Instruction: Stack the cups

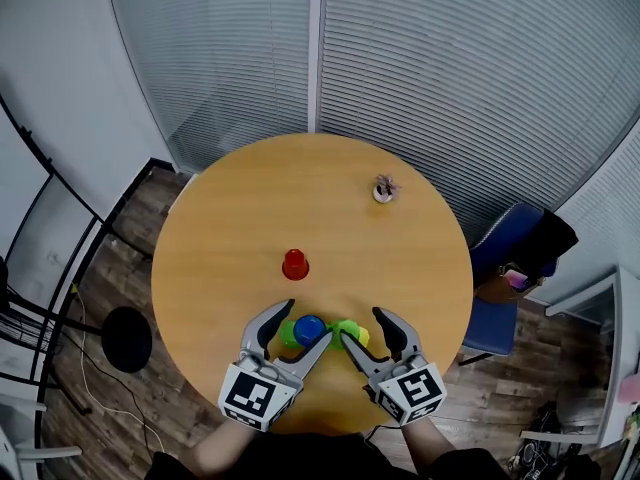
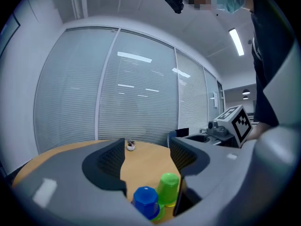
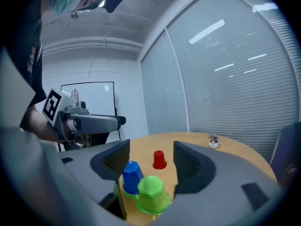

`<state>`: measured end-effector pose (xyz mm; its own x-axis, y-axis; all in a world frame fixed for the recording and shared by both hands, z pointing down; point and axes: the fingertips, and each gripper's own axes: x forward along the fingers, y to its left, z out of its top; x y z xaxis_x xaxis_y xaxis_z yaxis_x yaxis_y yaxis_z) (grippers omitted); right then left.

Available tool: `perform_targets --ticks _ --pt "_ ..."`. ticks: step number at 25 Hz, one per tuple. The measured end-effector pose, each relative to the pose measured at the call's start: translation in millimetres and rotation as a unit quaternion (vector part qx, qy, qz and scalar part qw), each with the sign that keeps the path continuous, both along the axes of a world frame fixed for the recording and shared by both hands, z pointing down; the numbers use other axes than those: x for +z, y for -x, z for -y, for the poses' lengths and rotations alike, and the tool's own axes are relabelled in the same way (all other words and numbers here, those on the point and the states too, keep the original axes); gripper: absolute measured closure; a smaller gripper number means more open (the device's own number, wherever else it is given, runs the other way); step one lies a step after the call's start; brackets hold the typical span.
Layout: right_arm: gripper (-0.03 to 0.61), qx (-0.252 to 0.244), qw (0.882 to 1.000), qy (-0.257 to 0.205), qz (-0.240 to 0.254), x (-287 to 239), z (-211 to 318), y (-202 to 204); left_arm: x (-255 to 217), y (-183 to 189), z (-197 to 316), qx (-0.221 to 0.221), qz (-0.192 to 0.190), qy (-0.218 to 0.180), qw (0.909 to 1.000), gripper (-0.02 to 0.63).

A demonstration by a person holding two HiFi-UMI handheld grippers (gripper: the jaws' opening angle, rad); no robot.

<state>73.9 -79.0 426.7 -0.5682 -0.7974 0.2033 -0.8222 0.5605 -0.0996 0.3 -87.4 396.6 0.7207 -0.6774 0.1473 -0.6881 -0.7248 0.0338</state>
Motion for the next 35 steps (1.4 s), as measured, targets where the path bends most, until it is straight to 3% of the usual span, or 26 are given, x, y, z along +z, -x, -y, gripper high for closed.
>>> perform_targets --ticks 4,8,18,31,35 --pt "0.305 0.026 0.999 0.004 0.019 -7.4 5.4 9.2 1.3 13.0 25.3 0.024 0.000 -0.009 0.9997 0.308" --pt "0.305 0.065 0.998 0.007 0.008 -7.9 0.7 30.0 8.8 33.1 44.7 0.065 0.003 -0.006 0.9979 0.308" --pt "0.305 0.172 0.985 0.006 0.004 -6.9 -9.4 68.6 58.6 55.1 85.8 0.156 0.026 -0.018 0.9872 0.308" --pt "0.305 0.202 0.979 0.016 0.008 8.6 -16.2 104.9 133.3 40.8 129.4 0.190 0.042 0.001 0.9809 0.308" --pt "0.307 0.202 0.979 0.024 0.008 12.3 -17.3 111.8 157.1 37.3 142.6 0.178 0.047 0.014 0.9828 0.308"
